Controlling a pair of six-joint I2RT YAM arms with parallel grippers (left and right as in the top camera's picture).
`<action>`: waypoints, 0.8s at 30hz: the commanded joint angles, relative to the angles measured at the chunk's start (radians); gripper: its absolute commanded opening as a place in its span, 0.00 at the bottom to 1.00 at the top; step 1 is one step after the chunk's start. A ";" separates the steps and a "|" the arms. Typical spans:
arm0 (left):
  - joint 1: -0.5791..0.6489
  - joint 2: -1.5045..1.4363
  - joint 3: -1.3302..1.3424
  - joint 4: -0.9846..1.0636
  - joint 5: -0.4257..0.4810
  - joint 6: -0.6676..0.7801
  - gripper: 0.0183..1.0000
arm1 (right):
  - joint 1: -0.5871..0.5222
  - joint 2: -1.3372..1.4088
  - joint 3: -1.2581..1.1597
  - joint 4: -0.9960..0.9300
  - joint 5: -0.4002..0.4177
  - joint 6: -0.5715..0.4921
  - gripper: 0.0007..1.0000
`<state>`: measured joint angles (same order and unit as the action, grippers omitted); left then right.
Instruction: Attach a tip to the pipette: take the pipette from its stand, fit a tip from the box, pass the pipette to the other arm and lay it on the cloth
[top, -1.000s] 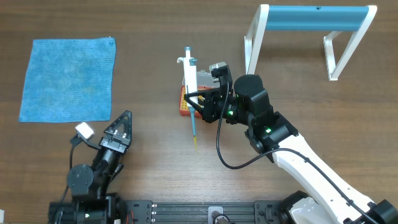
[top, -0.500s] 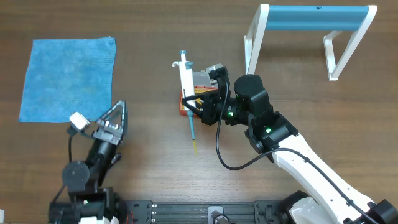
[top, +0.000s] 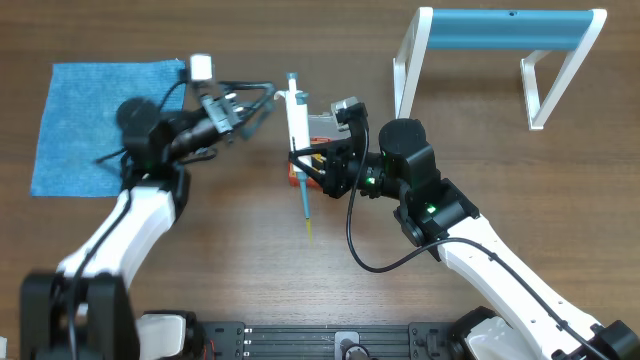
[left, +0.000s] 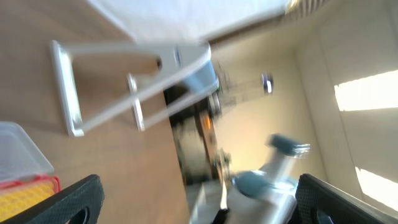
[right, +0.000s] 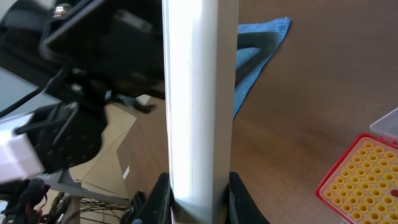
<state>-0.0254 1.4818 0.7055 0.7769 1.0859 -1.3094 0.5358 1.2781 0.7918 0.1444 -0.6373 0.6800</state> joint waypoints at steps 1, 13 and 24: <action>-0.064 0.076 0.109 0.131 0.187 0.024 1.00 | -0.002 -0.005 0.014 0.011 -0.070 0.009 0.08; -0.099 0.076 0.125 0.258 0.374 0.013 1.00 | -0.003 -0.005 0.014 0.030 -0.097 0.023 0.08; -0.085 0.078 0.125 0.256 0.357 0.047 0.01 | -0.002 -0.005 0.014 0.048 -0.113 0.035 0.08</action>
<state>-0.1127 1.5589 0.8124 1.0225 1.4433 -1.2884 0.5365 1.2751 0.7933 0.2012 -0.7452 0.7033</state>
